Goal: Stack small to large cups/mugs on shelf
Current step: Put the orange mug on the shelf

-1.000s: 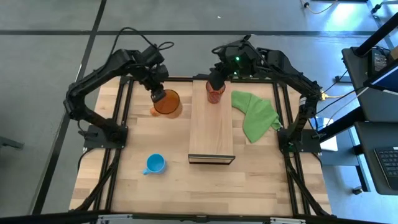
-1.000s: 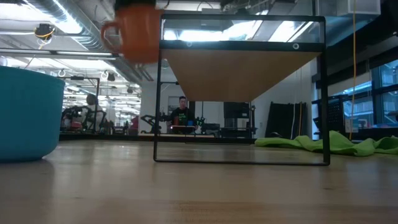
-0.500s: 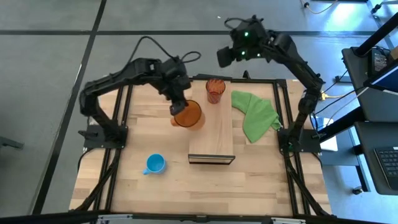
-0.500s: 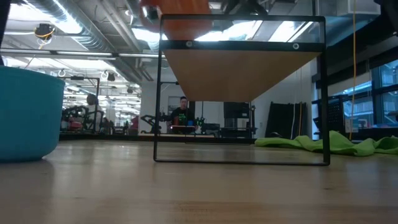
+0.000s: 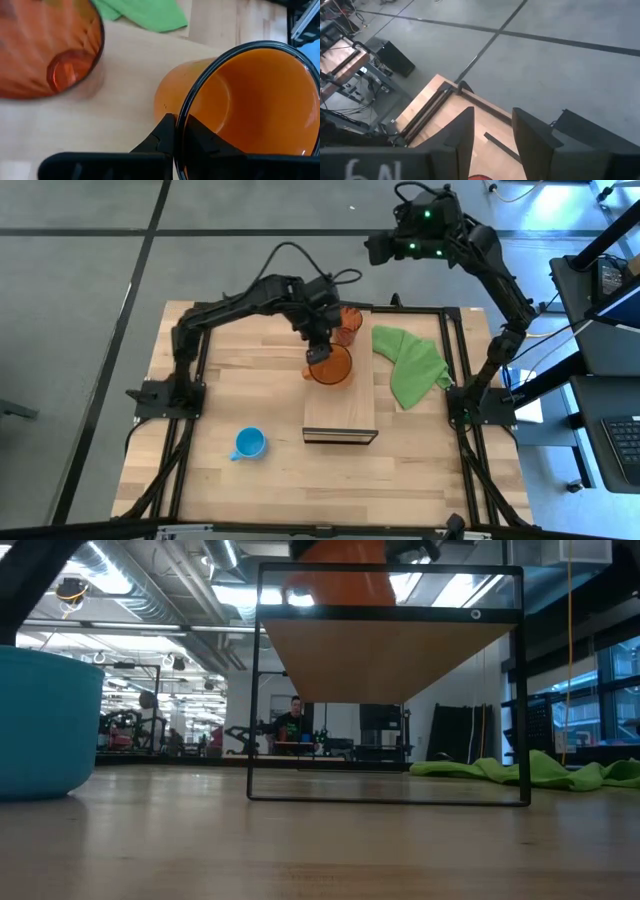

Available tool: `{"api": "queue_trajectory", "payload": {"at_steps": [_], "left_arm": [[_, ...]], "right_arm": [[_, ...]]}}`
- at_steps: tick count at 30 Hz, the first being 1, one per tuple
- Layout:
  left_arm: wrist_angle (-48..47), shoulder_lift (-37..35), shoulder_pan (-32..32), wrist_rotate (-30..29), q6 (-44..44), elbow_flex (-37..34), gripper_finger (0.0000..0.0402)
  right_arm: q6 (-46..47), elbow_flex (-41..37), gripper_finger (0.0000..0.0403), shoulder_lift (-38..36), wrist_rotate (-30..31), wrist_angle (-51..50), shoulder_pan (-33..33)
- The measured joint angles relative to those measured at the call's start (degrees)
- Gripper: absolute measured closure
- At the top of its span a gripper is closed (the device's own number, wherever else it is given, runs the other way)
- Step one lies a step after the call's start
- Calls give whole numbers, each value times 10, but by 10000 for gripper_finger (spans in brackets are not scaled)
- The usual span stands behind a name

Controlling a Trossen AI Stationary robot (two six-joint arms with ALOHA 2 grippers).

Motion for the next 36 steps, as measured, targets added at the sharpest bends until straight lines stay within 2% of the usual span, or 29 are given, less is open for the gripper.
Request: {"api": "queue_trajectory", "payload": {"at_steps": [6,17,22,30,36], "left_arm": [[-5,39,0,-2,22,77,389],[-2,64,3,-15,69,71,389],[4,69,8,-36,75,72,389],[16,71,16,-36,75,72,389],[15,71,15,-8,69,73,347]], "right_arm": [[-1,0,269,0,0,-36,0],[-4,0,269,0,0,-35,0],[-4,0,269,0,0,-36,0],[-4,0,269,0,0,-36,0],[-10,0,269,0,1,-36,2]]}}
